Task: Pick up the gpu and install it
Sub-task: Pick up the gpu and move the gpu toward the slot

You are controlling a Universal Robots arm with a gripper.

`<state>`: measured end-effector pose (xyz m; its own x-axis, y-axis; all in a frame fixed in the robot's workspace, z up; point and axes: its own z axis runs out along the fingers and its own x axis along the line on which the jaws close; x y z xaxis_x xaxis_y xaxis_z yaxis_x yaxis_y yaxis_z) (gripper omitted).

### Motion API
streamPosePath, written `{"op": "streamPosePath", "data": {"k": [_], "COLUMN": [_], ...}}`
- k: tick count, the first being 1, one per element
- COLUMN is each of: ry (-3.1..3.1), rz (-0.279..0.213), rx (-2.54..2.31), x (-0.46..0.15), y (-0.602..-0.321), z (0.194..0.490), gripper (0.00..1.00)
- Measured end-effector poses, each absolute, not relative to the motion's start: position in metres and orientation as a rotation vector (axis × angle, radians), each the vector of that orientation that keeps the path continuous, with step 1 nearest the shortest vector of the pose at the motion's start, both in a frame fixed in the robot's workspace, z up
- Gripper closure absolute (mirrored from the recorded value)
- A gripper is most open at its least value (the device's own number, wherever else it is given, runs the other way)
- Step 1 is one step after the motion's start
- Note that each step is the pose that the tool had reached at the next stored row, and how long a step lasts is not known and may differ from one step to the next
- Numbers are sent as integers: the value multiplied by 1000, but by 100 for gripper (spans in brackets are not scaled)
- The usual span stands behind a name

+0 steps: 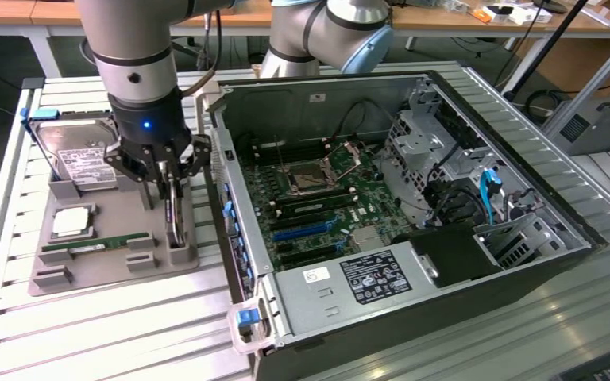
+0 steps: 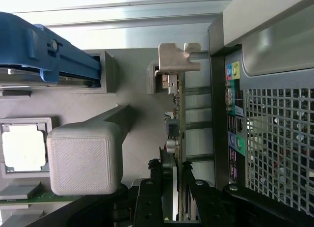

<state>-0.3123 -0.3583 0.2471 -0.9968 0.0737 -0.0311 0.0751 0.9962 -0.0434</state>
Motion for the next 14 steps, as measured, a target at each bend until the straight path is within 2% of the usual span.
{"op": "streamPosePath", "data": {"k": [14], "ry": [3109], "rz": [-69], "rx": [116], "x": [-312], "y": [-358], "z": [251], "gripper": [73]}}
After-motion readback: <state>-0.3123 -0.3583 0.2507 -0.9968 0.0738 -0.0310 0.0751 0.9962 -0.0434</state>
